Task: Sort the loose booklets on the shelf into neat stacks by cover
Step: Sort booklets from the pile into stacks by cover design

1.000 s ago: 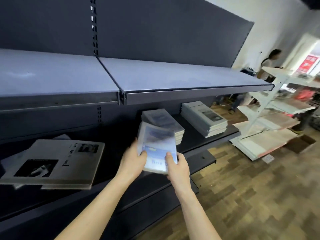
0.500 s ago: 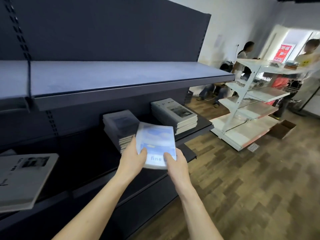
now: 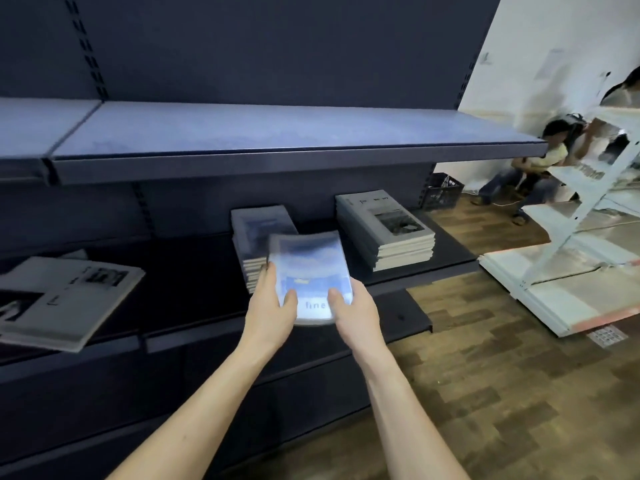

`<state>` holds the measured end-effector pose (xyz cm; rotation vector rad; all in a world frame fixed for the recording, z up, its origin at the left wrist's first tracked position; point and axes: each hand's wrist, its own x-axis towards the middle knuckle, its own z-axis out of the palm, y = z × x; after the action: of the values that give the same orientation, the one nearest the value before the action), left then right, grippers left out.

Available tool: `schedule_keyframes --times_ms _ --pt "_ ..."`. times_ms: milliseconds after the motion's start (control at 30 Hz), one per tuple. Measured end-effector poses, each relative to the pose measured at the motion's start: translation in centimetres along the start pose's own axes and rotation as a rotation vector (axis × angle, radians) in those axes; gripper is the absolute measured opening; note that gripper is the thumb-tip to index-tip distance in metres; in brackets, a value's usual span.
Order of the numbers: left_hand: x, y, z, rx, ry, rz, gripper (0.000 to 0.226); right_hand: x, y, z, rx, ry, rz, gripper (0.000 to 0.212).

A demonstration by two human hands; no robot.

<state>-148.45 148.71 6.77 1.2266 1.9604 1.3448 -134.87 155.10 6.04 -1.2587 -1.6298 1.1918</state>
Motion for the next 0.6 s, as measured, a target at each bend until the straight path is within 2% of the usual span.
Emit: schedule_keyframes --times_ms 167,267,433,533,600 --pt "1.1 -0.5 -1.0 0.013 0.102 0.018 0.062 2.3 -0.7 1.8 -0.004 -0.078 -0.031 0.034" --pt "2.3 -0.4 -1.6 0.016 0.149 0.034 0.057 3.6 -1.4 2.7 0.0 -0.108 -0.038 0.029" --pt "5.0 -0.8 -2.0 -0.039 0.19 -0.046 0.053 6.9 -2.1 3.9 -0.005 -0.157 -0.001 0.023" --pt "7.3 -1.4 -2.0 -0.063 0.213 -0.08 0.055 9.5 -2.3 4.9 -0.033 -0.157 -0.009 0.01" --pt "9.1 -2.0 -2.0 -0.042 0.232 -0.088 0.049 11.4 -2.3 5.7 -0.049 -0.135 -0.015 0.002"
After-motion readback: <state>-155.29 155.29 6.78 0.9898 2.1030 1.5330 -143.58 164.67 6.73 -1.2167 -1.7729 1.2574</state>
